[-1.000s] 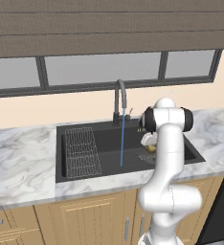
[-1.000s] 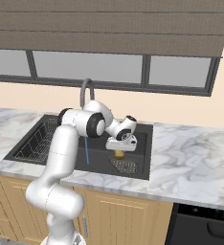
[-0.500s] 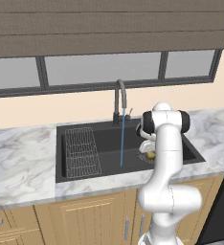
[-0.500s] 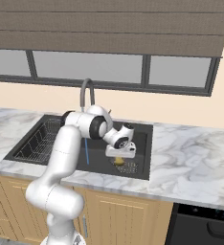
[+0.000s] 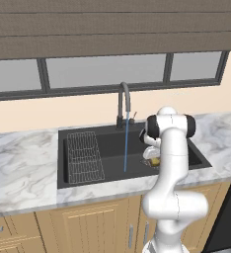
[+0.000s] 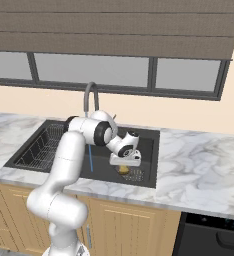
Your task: Soak the sponge with water for a few seconds and then drop it inside the sink.
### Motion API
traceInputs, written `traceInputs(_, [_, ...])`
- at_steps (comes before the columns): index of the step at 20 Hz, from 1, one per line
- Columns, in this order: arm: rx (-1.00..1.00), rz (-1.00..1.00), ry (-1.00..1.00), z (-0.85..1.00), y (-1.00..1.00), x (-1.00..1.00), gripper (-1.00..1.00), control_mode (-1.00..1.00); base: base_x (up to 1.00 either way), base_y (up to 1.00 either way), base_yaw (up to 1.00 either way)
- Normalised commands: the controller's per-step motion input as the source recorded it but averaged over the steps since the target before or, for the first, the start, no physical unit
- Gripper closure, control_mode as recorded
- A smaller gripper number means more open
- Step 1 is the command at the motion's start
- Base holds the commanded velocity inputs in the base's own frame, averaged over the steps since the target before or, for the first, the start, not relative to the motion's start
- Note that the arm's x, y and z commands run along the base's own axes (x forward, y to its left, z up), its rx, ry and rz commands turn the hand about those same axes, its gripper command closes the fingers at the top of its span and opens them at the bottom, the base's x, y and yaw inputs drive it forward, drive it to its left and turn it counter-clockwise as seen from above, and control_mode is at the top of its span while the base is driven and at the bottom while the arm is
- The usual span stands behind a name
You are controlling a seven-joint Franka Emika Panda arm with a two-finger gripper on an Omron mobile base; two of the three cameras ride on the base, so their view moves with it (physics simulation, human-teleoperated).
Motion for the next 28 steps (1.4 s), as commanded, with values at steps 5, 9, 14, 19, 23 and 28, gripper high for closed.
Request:
traceInputs(5, [-0.01, 0.00, 0.00, 0.06, 0.00, -0.01, -1.00, -1.00, 0.00, 0.00, 0.00])
traceInputs(9, [0.00, 0.00, 0.01, 0.66, -0.01, -0.19, -1.00, -1.00, 0.00, 0.00, 0.00])
traceInputs(14, [0.00, 0.00, 0.00, 0.90, 0.00, -0.29, -1.00, -1.00, 0.00, 0.00, 0.00])
traceInputs(19, [0.00, 0.00, 0.00, 0.89, 0.00, -0.47, -1.00, -1.00, 0.00, 0.00, 0.00])
traceInputs(23, [0.00, 0.00, 0.00, 0.84, 0.00, -0.58, -1.00, -1.00, 0.00, 0.00, 0.00])
traceInputs(28, [0.00, 0.00, 0.00, 0.82, 0.00, -0.56, -1.00, -1.00, 0.00, 0.00, 0.00])
